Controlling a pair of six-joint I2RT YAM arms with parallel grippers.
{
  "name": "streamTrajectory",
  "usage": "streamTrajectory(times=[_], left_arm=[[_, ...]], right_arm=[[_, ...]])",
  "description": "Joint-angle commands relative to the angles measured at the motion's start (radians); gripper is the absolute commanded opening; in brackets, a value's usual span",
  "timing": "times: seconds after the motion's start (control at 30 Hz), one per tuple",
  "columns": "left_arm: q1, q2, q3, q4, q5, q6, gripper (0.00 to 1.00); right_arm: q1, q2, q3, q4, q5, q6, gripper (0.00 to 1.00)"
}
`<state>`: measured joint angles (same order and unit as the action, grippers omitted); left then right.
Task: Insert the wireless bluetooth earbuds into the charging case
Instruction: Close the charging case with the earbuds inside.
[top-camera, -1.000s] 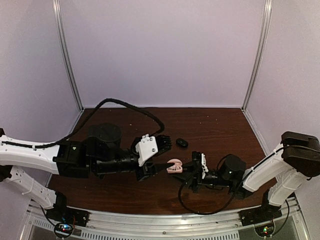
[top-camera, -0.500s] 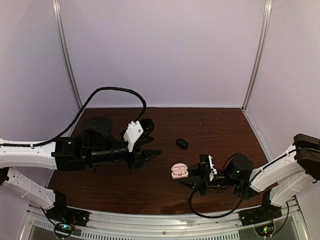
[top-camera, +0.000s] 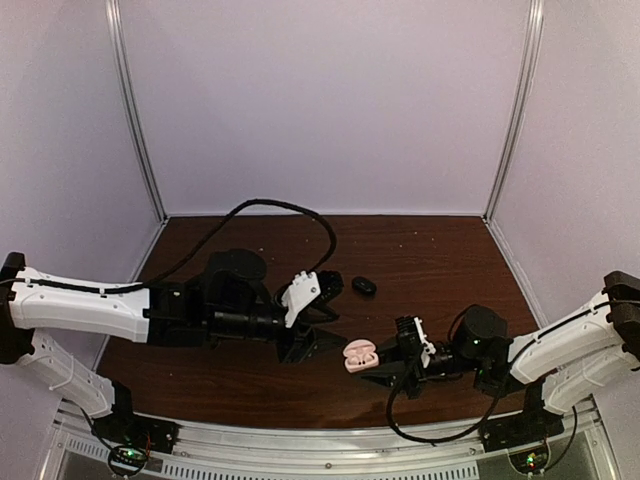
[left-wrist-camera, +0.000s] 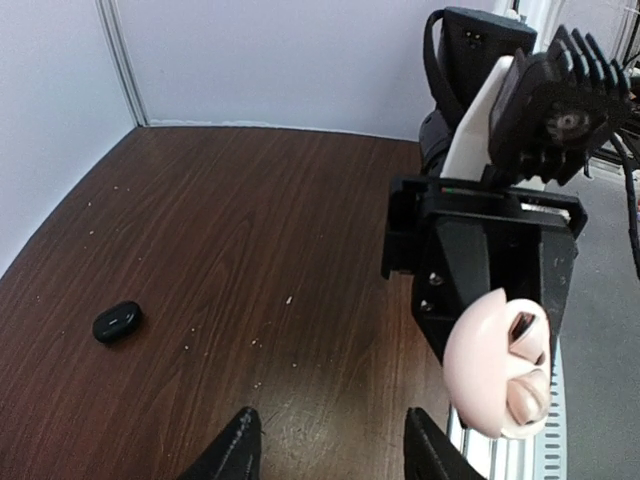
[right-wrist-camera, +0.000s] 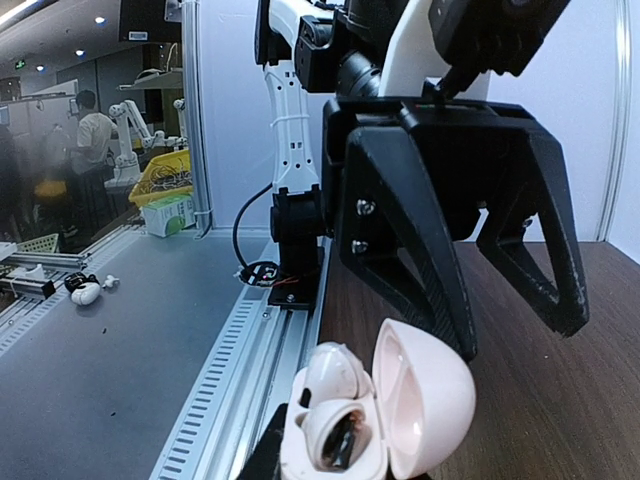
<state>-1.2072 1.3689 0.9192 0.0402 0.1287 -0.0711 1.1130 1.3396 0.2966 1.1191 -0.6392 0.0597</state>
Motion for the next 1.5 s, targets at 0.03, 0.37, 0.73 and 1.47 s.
streamTrajectory(times=[0.03,0.37,0.73,1.47], left_arm=[[-0.027,-0.011,0.031,0.099,0.077,0.015,0.49],[-0.067,-0.004,0.025,0.085,0.155,0.061,0.45],[-0.115,0.018,0.065,-0.003,0.091,0.154,0.43],[-0.205,-0.141,-0.057,0.015,-0.355,0.335,0.71]], right_arm=[[0.006,-0.001,0.028,-0.020,-0.024,0.012,0.00],[0.005,0.010,0.037,-0.022,-0.015,0.007,0.00],[-0.001,0.014,0.035,0.002,0.008,0.045,0.00],[-0.022,0.039,0.053,0.094,0.026,0.432,0.00]])
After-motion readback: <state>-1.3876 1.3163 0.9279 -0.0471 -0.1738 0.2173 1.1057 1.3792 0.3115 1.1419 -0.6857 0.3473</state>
